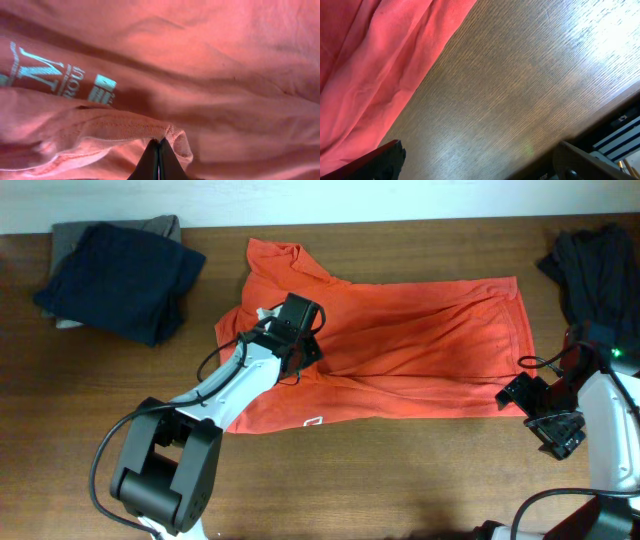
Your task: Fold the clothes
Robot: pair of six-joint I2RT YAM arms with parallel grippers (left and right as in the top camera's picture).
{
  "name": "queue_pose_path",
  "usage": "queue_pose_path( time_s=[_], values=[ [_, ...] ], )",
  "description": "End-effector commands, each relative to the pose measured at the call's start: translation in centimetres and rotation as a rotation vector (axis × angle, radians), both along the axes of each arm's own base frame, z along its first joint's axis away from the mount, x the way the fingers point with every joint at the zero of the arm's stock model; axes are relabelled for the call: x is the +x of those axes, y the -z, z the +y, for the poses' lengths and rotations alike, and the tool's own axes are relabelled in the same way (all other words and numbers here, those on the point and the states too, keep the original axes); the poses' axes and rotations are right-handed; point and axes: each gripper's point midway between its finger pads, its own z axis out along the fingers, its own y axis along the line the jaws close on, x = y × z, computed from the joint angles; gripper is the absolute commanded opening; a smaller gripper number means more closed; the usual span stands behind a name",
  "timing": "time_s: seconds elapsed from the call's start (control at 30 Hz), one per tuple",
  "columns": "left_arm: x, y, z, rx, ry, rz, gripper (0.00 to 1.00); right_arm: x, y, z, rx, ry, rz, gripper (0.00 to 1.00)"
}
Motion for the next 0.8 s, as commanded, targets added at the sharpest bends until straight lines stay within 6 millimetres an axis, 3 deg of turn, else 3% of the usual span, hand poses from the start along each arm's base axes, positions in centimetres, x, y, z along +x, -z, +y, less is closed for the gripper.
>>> queue_pose_path(
  time_s=[0.0,0.07,0.17,0.23,0.27,0.47,0.7,0.77],
  values=[
    [1.1,-0.4,0.9,0.069,-0.008,-0.051,0.02,-0.2,0.0,-0.1,-0.016,0.010,0.005,0.99],
    [1.7,-0.8,1.1,0.099,0.011,-0.084,0.03,-0.2,0.0,-0.1,-0.016,0.010,0.005,0.99],
    [2.6,-1.3,1.2,0.136,0.049,-0.135,0.15,-0.2,0.0,-0.1,-0.016,0.010,0.005,0.99],
    [3.2,-1.7,1.0,0.142,0.075,-0.164,0.49,-0.2,0.1,-0.1,-0.015,0.010,0.006,0.99],
    [3.4,-1.9,0.8,0.145,0.094,-0.178,0.57,-0.2,0.1,-0.1,-0.015,0.010,0.006,0.99],
    [2.3,-1.8,0.7,0.176,0.184,-0.112,0.71,-0.2,0.1,-0.1,-0.015,0.010,0.007,0.99],
    [-3.2,-2.4,5.1,0.149,-0.172,0.207,0.74,-0.2,0.1,-0.1,-0.016,0.010,0.005,0.99],
    [-4.2,-2.1,5.3,0.107,-0.237,0.265,0.75,-0.2,0.1,-0.1,-0.015,0.010,0.006,0.99]
  ],
)
